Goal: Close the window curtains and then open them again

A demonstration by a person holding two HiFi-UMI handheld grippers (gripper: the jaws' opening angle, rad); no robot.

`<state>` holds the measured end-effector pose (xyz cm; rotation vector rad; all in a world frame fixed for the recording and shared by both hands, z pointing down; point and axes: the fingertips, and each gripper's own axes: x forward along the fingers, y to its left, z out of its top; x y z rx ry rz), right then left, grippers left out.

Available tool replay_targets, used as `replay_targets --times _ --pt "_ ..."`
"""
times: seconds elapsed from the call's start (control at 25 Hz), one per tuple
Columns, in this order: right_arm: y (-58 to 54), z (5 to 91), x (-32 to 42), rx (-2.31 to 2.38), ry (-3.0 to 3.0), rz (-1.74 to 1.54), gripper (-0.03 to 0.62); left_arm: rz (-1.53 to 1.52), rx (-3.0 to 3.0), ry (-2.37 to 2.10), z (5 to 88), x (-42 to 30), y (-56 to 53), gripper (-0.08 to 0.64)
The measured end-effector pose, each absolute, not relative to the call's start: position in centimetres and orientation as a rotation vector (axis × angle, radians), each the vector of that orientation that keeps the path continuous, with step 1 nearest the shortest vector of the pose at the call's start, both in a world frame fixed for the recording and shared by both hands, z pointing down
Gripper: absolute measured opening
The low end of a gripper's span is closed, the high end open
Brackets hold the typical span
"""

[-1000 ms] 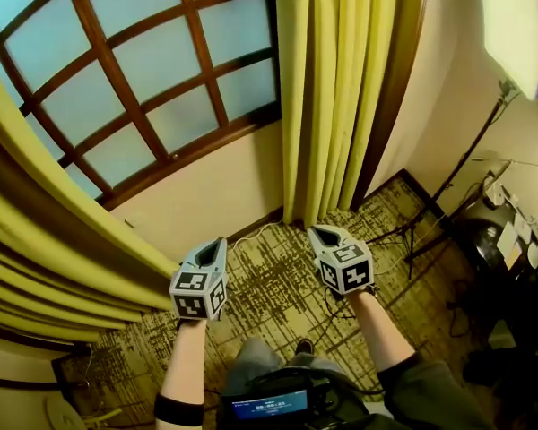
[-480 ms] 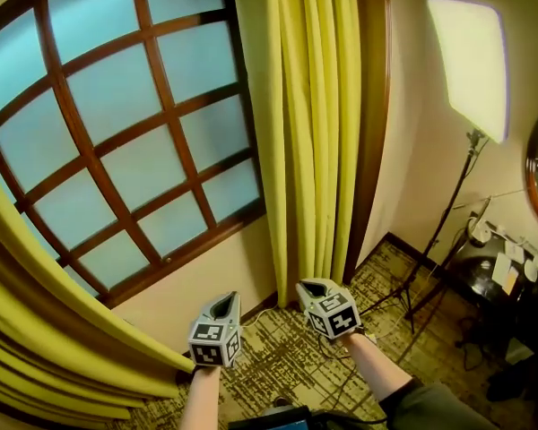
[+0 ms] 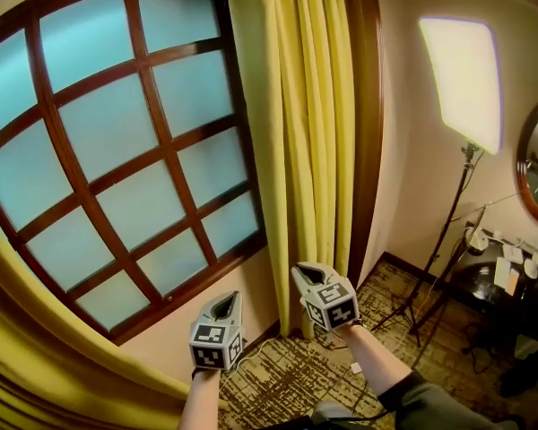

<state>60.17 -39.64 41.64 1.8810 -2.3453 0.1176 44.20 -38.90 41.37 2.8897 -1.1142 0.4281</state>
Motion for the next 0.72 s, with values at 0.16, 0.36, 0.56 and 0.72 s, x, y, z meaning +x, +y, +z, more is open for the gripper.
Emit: replay_targets --times 0.16,0.36,0.56,0.72 --pt "-42.3 36.9 60.9 1.926 -2.378 0.025 0.068 0.392 2.931 -1.111 40.0 44.4 -40.7 0.0" --pt "-46.1 31.2 62.2 1.99 -2.397 -0.102 0.163 0.385 2.913 -1.125 38.0 44.7 -42.3 0.0" --pt "-50.6 25.7 63.7 2.029 -2.427 -0.284 0.238 0.345 2.906 -1.194 36.8 45.6 -45.2 0.0" --pt "-55.1 21.5 65.2 2.013 -2.45 -0.46 0.355 0.321 2.887 -1.242 35.6 47.3 -48.2 0.0"
